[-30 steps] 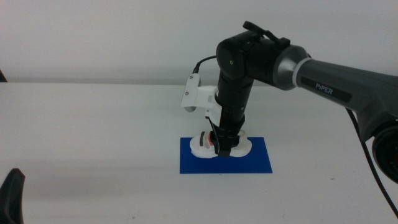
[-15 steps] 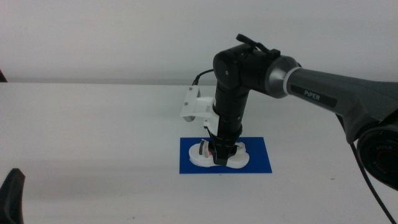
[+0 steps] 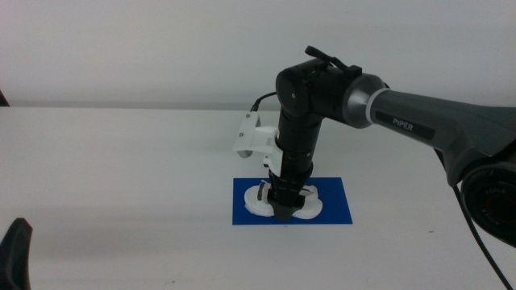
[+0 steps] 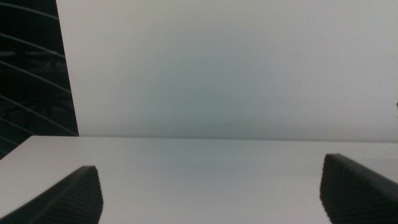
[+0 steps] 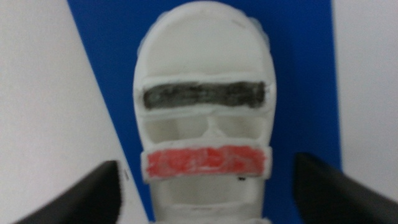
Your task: Use one arm to grab the shoe from the table and place it on the mat.
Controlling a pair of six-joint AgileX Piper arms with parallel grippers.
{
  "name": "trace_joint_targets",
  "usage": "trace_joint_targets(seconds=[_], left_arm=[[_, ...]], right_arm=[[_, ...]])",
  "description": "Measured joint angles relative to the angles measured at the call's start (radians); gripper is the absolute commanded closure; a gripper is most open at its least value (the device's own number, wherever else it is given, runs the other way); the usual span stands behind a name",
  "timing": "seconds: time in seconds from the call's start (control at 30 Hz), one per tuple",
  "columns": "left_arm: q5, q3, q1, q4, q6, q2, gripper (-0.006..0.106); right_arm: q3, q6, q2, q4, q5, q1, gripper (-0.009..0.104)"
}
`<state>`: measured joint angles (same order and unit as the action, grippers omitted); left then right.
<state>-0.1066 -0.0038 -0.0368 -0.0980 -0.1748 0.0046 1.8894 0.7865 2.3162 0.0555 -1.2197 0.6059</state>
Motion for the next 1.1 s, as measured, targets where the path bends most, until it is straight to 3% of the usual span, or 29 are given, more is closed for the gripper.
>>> trace_joint_targets(seconds=[0.17, 0.37, 0.77, 1.1], left_arm=[[0.000, 0.000, 0.000, 0.000, 0.000, 0.000, 0.007], [0.000, 0.000, 0.000, 0.000, 0.000, 0.000, 0.007], [0.000, 0.000, 0.000, 0.000, 0.000, 0.000, 0.007], [0.000, 0.000, 0.000, 0.000, 0.000, 0.000, 0.007]], right_arm=[[-0.008, -0.071, -0.078, 0.000, 0.049, 0.000, 0.012], [-0.114, -0.235, -0.432, -0.008, 0.112, -0.025, 0.012], [-1.092, -0.641, -1.461, -0.055, 0.653, -0.297, 0.012], [-1.548, -0.717, -1.971, -0.064, 0.942, -0.330, 0.012]])
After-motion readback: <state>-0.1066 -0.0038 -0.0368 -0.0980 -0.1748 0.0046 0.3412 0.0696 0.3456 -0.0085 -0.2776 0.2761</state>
